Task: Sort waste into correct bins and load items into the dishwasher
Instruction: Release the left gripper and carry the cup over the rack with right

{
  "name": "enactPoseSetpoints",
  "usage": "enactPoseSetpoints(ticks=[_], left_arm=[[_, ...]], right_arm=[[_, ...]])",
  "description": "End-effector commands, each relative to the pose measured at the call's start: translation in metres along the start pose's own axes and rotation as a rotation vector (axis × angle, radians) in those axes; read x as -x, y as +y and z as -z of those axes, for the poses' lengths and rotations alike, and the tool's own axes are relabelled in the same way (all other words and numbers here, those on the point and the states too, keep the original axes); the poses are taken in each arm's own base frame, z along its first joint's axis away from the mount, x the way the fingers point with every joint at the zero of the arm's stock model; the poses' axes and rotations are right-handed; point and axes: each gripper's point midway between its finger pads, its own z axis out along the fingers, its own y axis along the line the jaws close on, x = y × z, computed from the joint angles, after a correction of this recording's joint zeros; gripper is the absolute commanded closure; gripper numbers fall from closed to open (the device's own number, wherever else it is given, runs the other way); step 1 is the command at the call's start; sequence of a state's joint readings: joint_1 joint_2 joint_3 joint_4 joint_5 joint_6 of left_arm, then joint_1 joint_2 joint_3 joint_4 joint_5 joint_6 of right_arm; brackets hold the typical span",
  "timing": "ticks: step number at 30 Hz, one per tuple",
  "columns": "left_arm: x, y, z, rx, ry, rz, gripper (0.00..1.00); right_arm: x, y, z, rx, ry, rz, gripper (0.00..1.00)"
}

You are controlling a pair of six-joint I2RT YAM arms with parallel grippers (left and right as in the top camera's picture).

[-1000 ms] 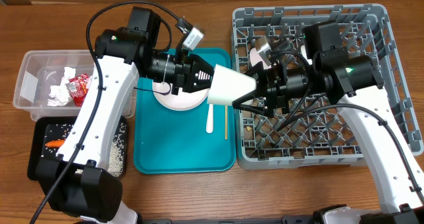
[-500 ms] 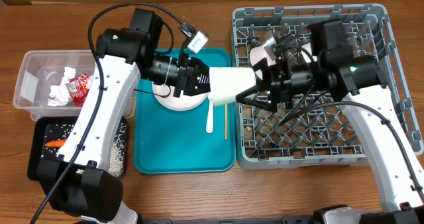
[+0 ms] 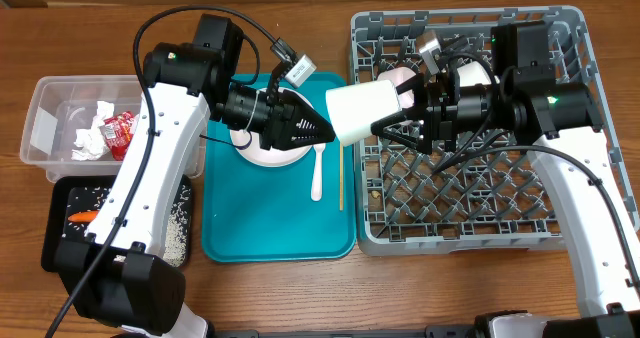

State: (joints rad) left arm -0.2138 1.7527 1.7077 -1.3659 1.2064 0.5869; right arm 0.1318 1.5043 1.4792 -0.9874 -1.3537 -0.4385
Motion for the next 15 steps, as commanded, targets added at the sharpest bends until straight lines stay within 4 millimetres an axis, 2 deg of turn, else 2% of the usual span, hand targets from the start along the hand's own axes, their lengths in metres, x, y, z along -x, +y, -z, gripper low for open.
enactPoseSetpoints(ticks=[1, 7, 12, 15], left_arm=[[-0.001, 0.004, 0.002, 0.014, 0.003, -0.014, 0.82], [-0.005, 0.016, 0.008, 0.074, 0.02, 0.011, 0.86], [-0.012, 0.028, 0.012, 0.141, 0.053, 0.062, 0.87], [-0.015, 0.032, 0.013, 0.171, 0.07, 0.084, 0.88]], right_arm=[[0.004, 0.001, 0.002, -0.046, 0.01, 0.009, 0.62], [-0.014, -0.05, 0.013, -0.359, 0.089, -0.153, 0.62], [-0.031, -0.101, 0.047, -0.737, 0.109, -0.346, 0.65], [-0.045, -0.119, 0.071, -0.934, 0.111, -0.449, 0.66]])
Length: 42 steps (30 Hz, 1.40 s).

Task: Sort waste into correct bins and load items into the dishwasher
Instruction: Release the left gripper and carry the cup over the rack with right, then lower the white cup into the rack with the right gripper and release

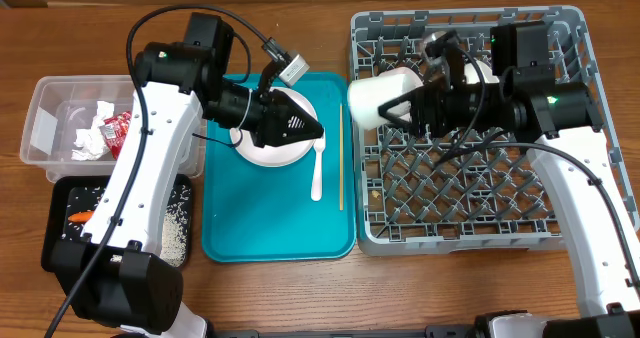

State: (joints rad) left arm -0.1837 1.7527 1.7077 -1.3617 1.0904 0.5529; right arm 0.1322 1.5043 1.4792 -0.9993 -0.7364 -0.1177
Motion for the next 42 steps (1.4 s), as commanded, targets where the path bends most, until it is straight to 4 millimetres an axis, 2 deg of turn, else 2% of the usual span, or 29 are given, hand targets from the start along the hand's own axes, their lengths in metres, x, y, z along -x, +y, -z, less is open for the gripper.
enactPoseSetpoints(ticks=[1, 10, 13, 29, 35, 42], left_arm=[[-0.007, 0.011, 0.001, 0.063, 0.036, 0.05, 0.88], [-0.008, 0.013, 0.0, 0.074, 0.043, 0.065, 0.87], [-0.008, 0.013, 0.0, 0.073, 0.044, 0.066, 0.87], [-0.009, 0.013, 0.0, 0.074, 0.048, 0.072, 0.87], [-0.01, 0.012, 0.0, 0.074, 0.05, 0.075, 0.87], [-0.01, 0.013, 0.001, 0.077, 0.051, 0.074, 0.87]], right_arm=[[-0.003, -0.054, 0.019, -0.366, -0.019, -0.194, 0.67], [-0.054, -0.101, 0.054, -0.745, 0.11, -0.376, 0.7], [-0.066, -0.105, 0.06, -0.795, 0.145, -0.409, 0.71], [-0.119, -0.129, 0.032, -0.811, 0.246, -0.495, 0.71], [-0.126, -0.136, 0.025, -0.812, 0.248, -0.5, 0.71], [-0.122, -0.141, 0.02, -0.809, 0.221, -0.49, 0.7]])
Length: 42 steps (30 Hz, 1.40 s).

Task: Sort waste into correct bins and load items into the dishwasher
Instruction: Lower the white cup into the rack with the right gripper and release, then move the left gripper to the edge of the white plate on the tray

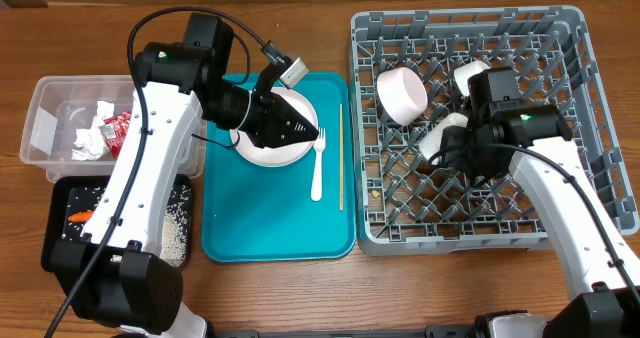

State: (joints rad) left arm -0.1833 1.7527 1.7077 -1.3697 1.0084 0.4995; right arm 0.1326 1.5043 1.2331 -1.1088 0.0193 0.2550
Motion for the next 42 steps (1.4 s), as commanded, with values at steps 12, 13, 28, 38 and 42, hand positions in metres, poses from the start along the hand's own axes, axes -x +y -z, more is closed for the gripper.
enactPoseSetpoints(ticks=[12, 13, 28, 38, 42], left_arm=[[-0.002, 0.003, 0.0, 0.015, 0.011, 0.014, 0.87], [-0.002, 0.003, 0.0, 0.015, 0.011, 0.014, 0.87], [-0.003, 0.024, 0.001, 0.132, 0.031, 0.096, 0.91], [-0.01, 0.11, 0.035, 0.665, -0.007, 0.425, 0.89], [-0.018, 0.135, 0.046, 0.807, -0.043, 0.527, 0.75]], right_arm=[[0.001, -0.002, 0.0, -0.01, -0.014, -0.01, 0.69], [0.001, -0.002, -0.001, -0.01, -0.014, -0.01, 0.65], [0.01, 0.001, 0.0, 0.003, -0.051, -0.01, 0.63], [0.036, 0.009, 0.009, 0.034, -0.15, -0.008, 0.31], [0.037, 0.014, 0.011, 0.057, -0.15, -0.006, 0.24]])
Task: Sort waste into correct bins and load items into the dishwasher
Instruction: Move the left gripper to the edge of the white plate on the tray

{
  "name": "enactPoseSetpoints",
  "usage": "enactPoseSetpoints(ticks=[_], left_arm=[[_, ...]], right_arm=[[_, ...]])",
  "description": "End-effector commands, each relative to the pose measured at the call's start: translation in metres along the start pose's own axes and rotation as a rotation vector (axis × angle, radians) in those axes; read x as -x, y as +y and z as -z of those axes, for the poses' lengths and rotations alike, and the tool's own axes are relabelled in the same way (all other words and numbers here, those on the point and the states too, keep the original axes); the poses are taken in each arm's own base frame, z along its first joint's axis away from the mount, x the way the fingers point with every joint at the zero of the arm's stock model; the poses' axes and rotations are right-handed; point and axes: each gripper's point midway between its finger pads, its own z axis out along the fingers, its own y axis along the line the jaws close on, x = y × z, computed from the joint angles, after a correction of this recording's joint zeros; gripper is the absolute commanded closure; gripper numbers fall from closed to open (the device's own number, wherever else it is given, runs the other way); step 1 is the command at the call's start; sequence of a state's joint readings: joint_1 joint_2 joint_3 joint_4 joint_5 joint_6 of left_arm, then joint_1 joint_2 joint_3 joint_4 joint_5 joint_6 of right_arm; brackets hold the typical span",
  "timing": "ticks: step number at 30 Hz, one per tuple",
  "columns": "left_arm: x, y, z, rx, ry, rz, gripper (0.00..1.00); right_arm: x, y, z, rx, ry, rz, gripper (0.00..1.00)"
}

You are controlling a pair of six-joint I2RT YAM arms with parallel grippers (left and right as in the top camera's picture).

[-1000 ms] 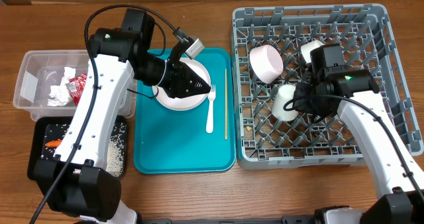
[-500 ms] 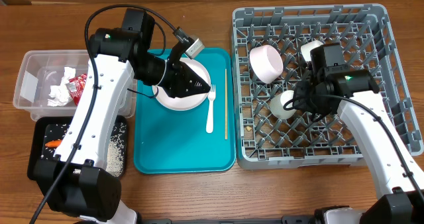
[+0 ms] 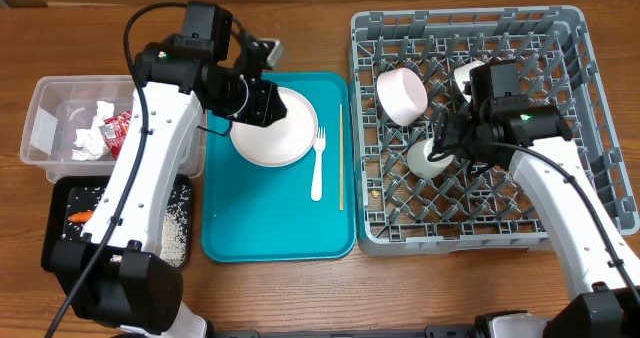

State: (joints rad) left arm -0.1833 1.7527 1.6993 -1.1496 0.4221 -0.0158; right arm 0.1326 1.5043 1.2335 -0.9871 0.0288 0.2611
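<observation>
My right gripper (image 3: 441, 140) is low in the grey dish rack (image 3: 570, 228), shut on a small white cup (image 3: 427, 159) whose mouth faces up. A larger white cup (image 3: 402, 93) lies on its side in the rack's far left. Another white piece (image 3: 467, 76) sits beside the right wrist. On the teal tray (image 3: 270, 228) lie a white plate (image 3: 278, 133), a white fork (image 3: 318, 164) and a chopstick (image 3: 341, 158). My left gripper (image 3: 262, 105) points down at the plate's far left rim and looks open.
A clear bin (image 3: 40, 128) with crumpled paper and a red wrapper stands at the left. In front of it a black tray (image 3: 58, 248) holds rice grains and an orange scrap. The rack's right half has free slots.
The left gripper swung from lying across the plate to pointing down at its far left rim. The right gripper's cup now sits lower in the rack with its mouth up.
The right gripper held a white cup between tray and rack, tip to tip with the left gripper. It then held the cup at the rack's left edge, then deeper in the rack. The left gripper stayed over the plate and is now at its rim.
</observation>
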Motion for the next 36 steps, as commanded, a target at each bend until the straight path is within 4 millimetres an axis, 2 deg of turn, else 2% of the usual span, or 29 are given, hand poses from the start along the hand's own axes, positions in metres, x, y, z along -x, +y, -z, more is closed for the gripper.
enactPoseSetpoints(ticks=[1, 7, 11, 18, 25, 29, 36], left_arm=[[-0.004, 0.042, -0.01, 0.21, -0.016, 0.183, 0.73], [-0.016, 0.062, -0.049, 0.22, -0.032, 0.237, 0.68], [-0.031, 0.084, -0.074, 0.276, -0.049, 0.314, 0.65], [-0.052, 0.123, -0.081, 0.468, -0.065, 0.39, 0.58], [-0.063, 0.131, -0.095, 0.479, -0.068, 0.447, 0.54], [-0.072, 0.139, -0.111, 0.486, -0.024, 0.483, 0.52], [-0.07, 0.148, -0.111, 0.449, -0.024, 0.548, 0.5]], right_arm=[[0.008, 0.008, 0.008, 0.036, -0.027, 0.002, 0.24], [0.007, 0.009, 0.008, 0.043, -0.021, 0.004, 0.23], [0.007, 0.009, 0.008, 0.043, -0.021, 0.004, 0.2], [0.006, 0.008, 0.008, 0.04, -0.015, 0.004, 0.2], [0.006, 0.008, 0.008, 0.037, -0.015, 0.004, 0.19], [0.006, 0.008, 0.008, 0.037, -0.015, 0.004, 0.19], [0.004, 0.007, 0.008, 0.036, -0.01, 0.004, 0.19]])
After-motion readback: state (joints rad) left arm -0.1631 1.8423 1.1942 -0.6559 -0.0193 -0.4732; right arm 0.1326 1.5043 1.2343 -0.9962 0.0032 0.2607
